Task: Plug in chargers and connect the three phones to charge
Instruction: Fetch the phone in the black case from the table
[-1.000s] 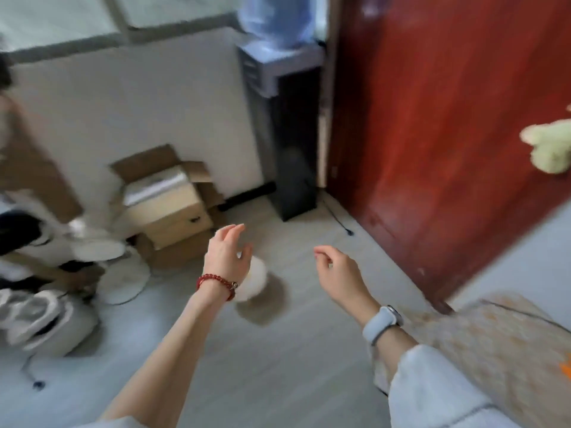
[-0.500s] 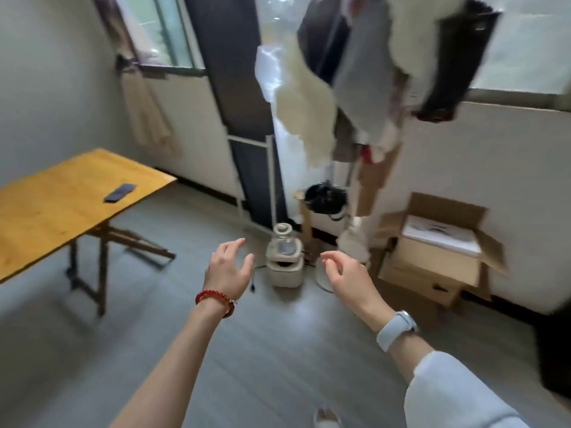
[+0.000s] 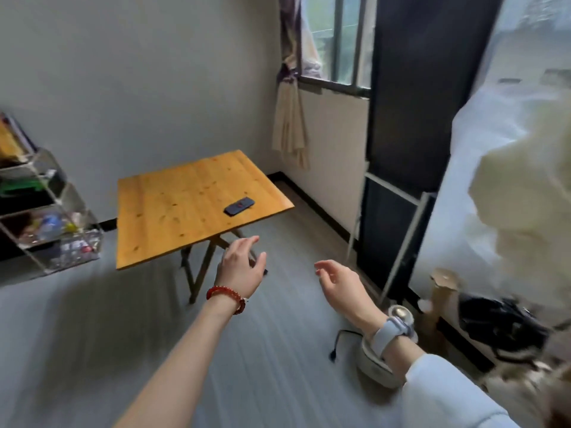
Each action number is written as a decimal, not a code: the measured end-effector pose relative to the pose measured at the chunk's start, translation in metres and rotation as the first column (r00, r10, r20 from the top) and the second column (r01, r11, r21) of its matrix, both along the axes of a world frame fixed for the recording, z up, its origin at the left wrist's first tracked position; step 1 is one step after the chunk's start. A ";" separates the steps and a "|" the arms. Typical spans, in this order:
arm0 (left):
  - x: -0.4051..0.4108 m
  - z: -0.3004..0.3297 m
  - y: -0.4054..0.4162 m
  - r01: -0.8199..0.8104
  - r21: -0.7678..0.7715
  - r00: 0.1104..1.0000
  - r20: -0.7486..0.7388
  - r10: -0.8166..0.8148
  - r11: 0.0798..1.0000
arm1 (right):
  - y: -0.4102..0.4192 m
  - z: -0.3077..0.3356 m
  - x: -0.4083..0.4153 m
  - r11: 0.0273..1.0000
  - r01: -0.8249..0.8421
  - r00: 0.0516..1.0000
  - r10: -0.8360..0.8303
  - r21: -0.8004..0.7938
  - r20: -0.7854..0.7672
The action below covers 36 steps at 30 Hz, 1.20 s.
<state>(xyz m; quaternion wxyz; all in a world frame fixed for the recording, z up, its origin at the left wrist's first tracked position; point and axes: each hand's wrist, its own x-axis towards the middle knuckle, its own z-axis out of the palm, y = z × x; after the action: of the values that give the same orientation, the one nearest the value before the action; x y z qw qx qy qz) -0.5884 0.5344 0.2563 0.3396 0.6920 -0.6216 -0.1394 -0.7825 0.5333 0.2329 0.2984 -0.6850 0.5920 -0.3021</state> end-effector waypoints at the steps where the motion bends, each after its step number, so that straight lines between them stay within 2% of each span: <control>1: 0.013 -0.003 -0.014 -0.037 0.013 0.999 -0.008 0.038 0.999 | -0.020 -0.003 0.013 0.999 -0.039 0.999 0.039 0.009 -0.007; 6: 0.075 -0.029 -0.082 -0.164 0.082 0.986 -0.014 0.165 0.983 | -0.109 -0.026 0.071 0.984 -0.169 0.985 0.170 0.055 -0.023; 10: 0.125 -0.049 -0.160 -0.202 0.120 0.978 -0.031 0.207 0.972 | -0.193 -0.046 0.118 0.976 -0.200 0.979 0.203 0.082 -0.032; 18: 0.228 -0.083 -0.344 -0.183 0.245 0.978 -0.052 0.201 0.952 | -0.379 -0.068 0.216 0.966 -0.204 0.965 0.225 0.158 -0.131; 24: 0.248 -0.137 -0.456 -0.113 0.450 0.983 -0.076 0.164 0.886 | -0.477 -0.114 0.232 0.958 -0.148 0.964 0.195 0.247 -0.179; 27: 0.246 -0.175 -0.498 -0.101 0.528 0.983 -0.079 0.167 0.843 | -0.523 -0.149 0.242 0.937 -0.167 0.947 0.240 0.308 -0.214; 31: 0.242 -0.224 -0.545 -0.173 0.636 0.971 -0.018 0.239 0.752 | -0.583 -0.200 0.255 0.901 -0.213 0.894 0.336 0.379 -0.296; 36: 0.249 -0.269 -0.593 -0.266 0.681 0.964 0.173 0.202 0.682 | -0.638 -0.250 0.259 0.856 -0.219 0.732 0.462 0.469 -0.501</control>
<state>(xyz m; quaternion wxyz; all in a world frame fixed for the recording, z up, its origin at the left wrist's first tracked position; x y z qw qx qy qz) -0.3398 -0.0589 -0.0124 0.0415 0.8474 -0.4428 -0.2900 -0.5230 -0.1045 -0.0175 0.2739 -0.7719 0.5629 0.1106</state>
